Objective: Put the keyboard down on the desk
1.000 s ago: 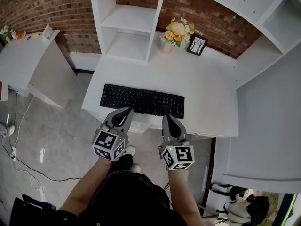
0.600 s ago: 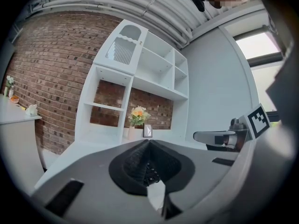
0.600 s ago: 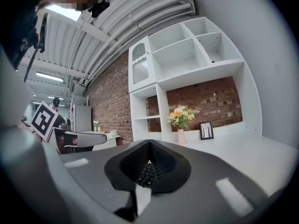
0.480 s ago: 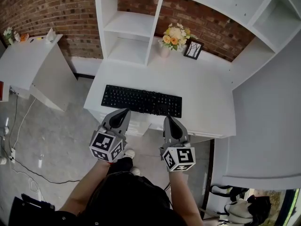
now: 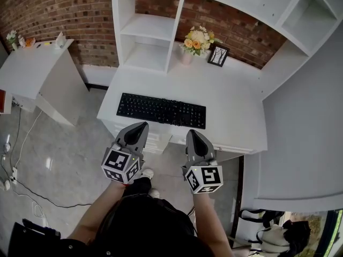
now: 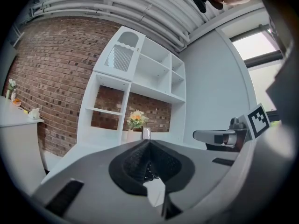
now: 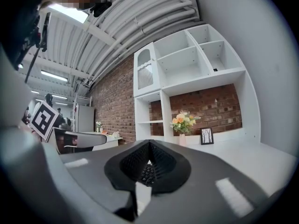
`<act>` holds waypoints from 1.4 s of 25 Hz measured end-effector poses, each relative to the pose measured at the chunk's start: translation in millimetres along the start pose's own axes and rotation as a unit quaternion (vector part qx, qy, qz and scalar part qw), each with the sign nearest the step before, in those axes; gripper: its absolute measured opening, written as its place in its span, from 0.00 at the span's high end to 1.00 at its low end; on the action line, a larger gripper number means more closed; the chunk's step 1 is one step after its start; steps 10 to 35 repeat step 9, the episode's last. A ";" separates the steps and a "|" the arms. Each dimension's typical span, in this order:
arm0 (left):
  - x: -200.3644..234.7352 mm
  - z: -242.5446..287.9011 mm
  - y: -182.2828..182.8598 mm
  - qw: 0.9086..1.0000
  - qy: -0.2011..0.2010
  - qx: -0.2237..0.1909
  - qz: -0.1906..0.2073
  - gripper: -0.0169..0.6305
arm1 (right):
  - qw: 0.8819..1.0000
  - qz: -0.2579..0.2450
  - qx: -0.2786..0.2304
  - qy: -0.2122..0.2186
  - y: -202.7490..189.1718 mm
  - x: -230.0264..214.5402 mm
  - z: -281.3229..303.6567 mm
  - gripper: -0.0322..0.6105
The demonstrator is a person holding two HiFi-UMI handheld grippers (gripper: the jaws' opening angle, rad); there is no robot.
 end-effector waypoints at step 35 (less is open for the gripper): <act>-11.4 -24.0 -2.5 1.000 0.005 -0.005 0.003 0.99 | 1.000 -0.011 -0.005 0.014 2.8 18.9 -18.4 0.95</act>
Point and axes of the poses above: the fingertips, and each gripper's own axes: z forward along the fingers, x to its left, y out of its top, the point moved 3 cm from there along -z, backward along the fingers, and after that the axes turned 7 degrees about y, right-handed, at the moved point
